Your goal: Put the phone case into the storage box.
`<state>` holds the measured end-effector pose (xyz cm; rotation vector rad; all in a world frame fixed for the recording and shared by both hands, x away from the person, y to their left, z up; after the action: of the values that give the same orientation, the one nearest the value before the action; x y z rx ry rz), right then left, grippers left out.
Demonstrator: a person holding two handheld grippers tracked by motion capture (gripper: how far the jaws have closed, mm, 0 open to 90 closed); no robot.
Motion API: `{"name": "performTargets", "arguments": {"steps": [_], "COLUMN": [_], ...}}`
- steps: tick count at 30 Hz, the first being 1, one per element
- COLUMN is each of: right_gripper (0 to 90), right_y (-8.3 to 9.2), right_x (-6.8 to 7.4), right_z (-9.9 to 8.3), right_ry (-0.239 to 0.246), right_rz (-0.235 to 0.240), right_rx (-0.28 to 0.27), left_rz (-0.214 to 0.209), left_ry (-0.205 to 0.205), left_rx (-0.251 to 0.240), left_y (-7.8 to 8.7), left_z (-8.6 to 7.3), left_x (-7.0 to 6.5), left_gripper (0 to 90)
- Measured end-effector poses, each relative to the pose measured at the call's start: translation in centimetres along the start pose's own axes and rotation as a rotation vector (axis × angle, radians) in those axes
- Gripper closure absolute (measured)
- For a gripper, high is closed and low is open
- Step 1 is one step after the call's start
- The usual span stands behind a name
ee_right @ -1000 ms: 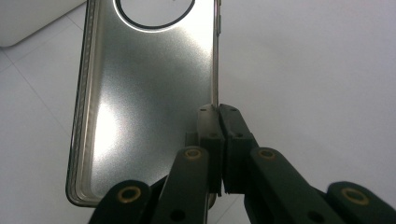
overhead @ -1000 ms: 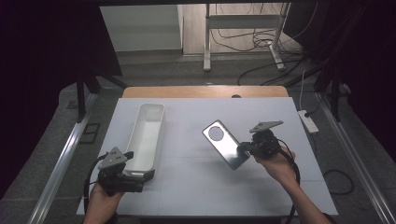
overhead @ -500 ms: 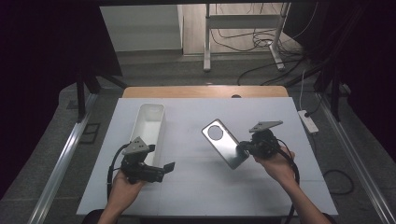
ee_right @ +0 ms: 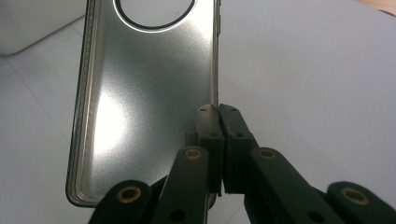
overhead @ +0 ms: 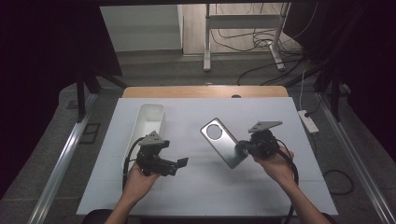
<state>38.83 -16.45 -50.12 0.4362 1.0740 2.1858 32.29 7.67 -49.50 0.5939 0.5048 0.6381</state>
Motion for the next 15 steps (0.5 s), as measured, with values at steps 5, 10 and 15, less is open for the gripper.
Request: {"name": "performTargets", "arguments": {"steps": [5,10,15], "right_gripper": [88.5,88.5,88.5], "right_y": [0.1,0.0,0.0], "right_x": [0.1,0.4,0.6], "right_z": [0.2,0.3,0.4], "right_ry": [0.001,0.007,0.014], "right_rz": [-0.005,-0.006,-0.008], "right_rx": [-0.009,-0.015,-0.023], "left_rz": [-0.02,-0.037,-0.045], "left_ry": [-0.004,-0.008,-0.011], "left_rx": [0.008,0.026,0.036], "left_y": [-0.8,-1.9,-2.7], "left_z": [0.4,0.5,0.8], "left_x": [-0.3,-0.6,-0.8], "left_gripper": [0.1,0.3,0.3]}}
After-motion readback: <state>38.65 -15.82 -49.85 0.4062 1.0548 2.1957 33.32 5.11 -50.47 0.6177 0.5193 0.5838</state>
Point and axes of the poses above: each handheld gripper's, and its own axes: y roughly backward along the jaws, z roughly out of its top, x roughly to its left, the point moved 9 cm from there along -y, roughly forward along the jaws, and after that the axes turned 7 degrees about x, right-handed, at the moved point
